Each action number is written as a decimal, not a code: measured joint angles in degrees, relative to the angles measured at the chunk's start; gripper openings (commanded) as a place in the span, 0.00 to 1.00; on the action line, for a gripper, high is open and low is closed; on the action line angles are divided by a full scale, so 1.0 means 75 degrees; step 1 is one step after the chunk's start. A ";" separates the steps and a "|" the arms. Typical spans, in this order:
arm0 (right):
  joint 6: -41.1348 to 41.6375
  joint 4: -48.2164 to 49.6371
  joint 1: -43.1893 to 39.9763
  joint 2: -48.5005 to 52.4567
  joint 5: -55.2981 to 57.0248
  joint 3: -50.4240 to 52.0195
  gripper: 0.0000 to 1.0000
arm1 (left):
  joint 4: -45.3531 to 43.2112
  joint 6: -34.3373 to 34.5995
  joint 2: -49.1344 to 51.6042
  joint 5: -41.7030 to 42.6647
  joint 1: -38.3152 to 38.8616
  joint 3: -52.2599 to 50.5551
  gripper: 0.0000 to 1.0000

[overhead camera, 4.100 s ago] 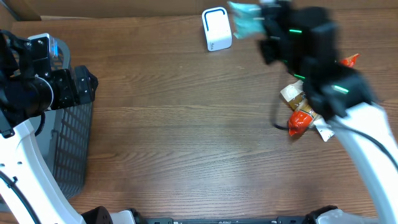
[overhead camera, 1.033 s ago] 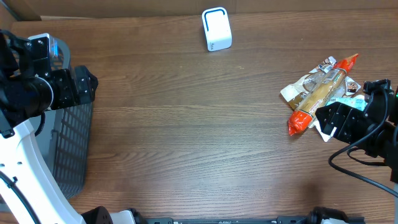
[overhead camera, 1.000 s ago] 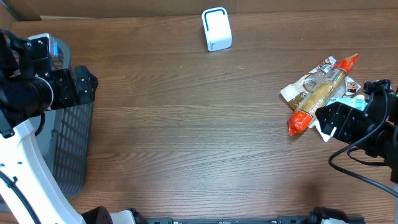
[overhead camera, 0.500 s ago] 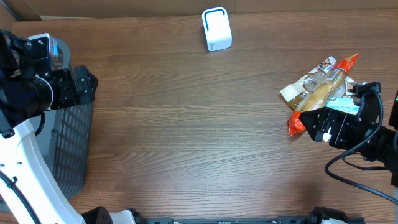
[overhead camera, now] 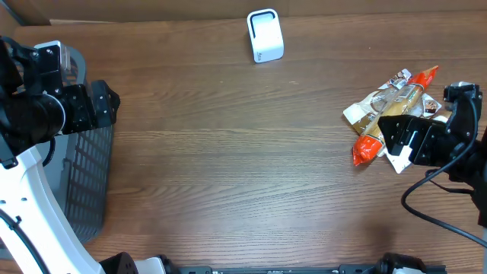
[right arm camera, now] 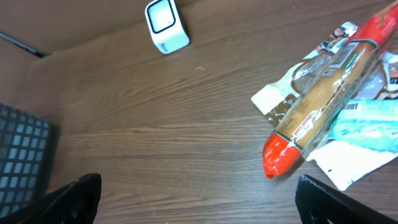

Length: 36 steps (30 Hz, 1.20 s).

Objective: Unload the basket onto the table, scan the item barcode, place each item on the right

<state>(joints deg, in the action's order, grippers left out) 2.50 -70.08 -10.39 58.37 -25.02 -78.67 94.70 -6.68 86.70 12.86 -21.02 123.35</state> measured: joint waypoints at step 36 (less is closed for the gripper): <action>0.0268 0.8804 0.1894 -0.7662 0.2882 1.0127 1.00 | -0.0003 0.0000 0.0000 0.0000 0.0000 0.0000 1.00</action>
<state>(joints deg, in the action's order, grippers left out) 4.51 -4.05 3.81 0.91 -3.40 -2.72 94.67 -6.68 86.70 12.86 -21.02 123.35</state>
